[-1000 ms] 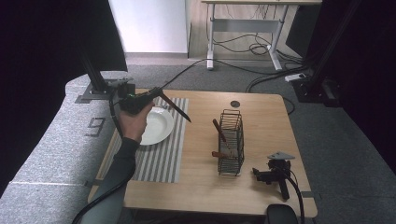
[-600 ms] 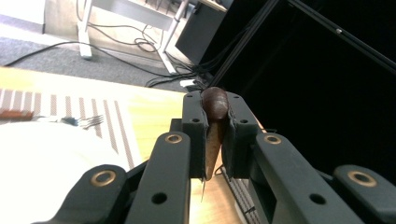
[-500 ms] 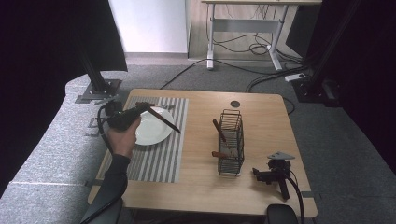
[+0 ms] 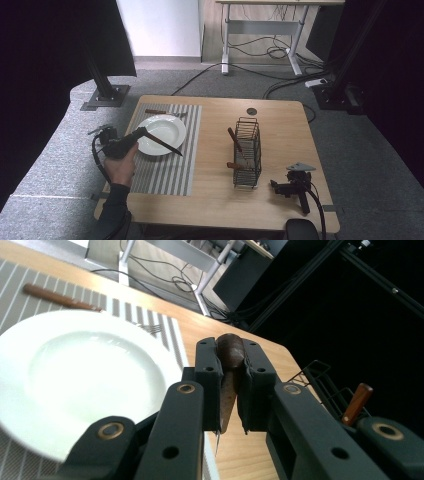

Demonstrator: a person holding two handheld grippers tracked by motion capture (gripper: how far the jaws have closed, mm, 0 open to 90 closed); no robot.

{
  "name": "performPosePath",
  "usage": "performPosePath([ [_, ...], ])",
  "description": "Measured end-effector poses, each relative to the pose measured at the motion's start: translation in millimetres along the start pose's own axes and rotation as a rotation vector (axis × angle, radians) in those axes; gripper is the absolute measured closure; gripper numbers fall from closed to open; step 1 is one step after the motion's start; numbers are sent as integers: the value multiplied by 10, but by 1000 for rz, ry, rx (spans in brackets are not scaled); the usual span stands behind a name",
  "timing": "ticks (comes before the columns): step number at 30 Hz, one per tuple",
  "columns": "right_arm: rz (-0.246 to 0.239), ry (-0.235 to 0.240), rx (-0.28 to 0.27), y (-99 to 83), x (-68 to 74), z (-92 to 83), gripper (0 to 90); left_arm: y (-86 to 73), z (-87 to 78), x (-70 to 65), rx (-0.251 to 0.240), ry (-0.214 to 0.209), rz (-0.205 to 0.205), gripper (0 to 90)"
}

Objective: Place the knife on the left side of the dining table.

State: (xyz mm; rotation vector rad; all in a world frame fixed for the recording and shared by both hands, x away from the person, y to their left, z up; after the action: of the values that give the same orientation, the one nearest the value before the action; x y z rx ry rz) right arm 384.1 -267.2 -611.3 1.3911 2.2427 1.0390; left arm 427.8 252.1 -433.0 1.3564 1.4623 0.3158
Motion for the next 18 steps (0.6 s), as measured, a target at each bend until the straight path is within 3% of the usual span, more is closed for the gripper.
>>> performPosePath([
  [6, 1, -1, -2, 1, 1, 2, 0, -186, -5, 144, 8, 8, -44, 805],
  [11, -1, -1, -3, 1, -1, 2, 0, -317, 32, 208, 23, 21, -53, 805],
  [15, -1, 0, -2, 1, 0, 1, 0, -383, 55, 261, 32, 29, -61, 805],
  [18, 0, 0, -2, 1, 0, 2, 0, -423, 52, 342, 25, 26, -90, 805],
])
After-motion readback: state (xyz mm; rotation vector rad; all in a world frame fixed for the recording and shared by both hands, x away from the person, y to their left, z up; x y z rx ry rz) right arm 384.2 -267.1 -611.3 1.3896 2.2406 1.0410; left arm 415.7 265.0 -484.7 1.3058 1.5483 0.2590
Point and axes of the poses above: each handheld gripper's, and its own axes: z roughly forward along the jaws, y roughly out of its top, x roughly to its left, the point moved 7 cm from there along z, roughly forward along the jaws, and after that the axes turned 8 degrees about y, right-handed, at the moved point
